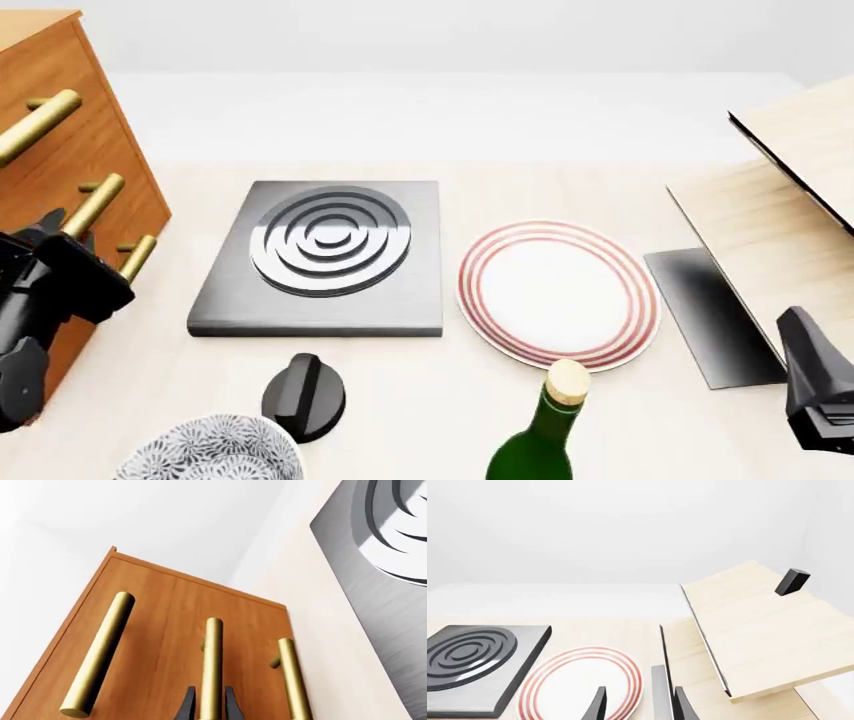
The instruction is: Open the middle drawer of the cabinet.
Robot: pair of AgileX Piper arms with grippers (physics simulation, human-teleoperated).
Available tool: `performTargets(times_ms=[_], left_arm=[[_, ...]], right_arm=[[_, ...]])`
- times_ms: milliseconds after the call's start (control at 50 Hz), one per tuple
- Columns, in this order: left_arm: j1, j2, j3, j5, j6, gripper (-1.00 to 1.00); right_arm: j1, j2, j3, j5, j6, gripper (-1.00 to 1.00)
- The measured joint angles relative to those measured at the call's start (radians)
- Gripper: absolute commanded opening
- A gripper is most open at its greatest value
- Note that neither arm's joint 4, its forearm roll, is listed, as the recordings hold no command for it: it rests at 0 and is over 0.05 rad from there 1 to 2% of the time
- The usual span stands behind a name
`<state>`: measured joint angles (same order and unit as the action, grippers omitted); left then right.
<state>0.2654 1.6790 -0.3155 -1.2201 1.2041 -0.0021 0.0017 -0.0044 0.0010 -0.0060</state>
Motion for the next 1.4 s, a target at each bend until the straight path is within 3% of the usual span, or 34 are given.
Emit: performTargets(times_ms=[220,620,1180,1200,1400], left_arm=[[-0.016,-0.018,0.008,0.001,0.022,-1.0],[-0.145,-0.152,0.11,0.046,0.111,-1.0],[-0.286,-0.112,0.098,0.012,0.153,-1.0],[-0.288,-0.113,0.098,0.012,0.151,1.0],[-0.357,-0.213,0.167,0.005,0.119,1.0]], right_arm=[[0.0,0.0,0.0,0.0,0.0,1.0],[0.0,0.0,0.0,0.0,0.0,1.0],[0.0,0.0,0.0,0.0,0.0,1.0],[0.0,0.0,0.0,0.0,0.0,1.0],[0.0,0.0,0.0,0.0,0.0,1.0]])
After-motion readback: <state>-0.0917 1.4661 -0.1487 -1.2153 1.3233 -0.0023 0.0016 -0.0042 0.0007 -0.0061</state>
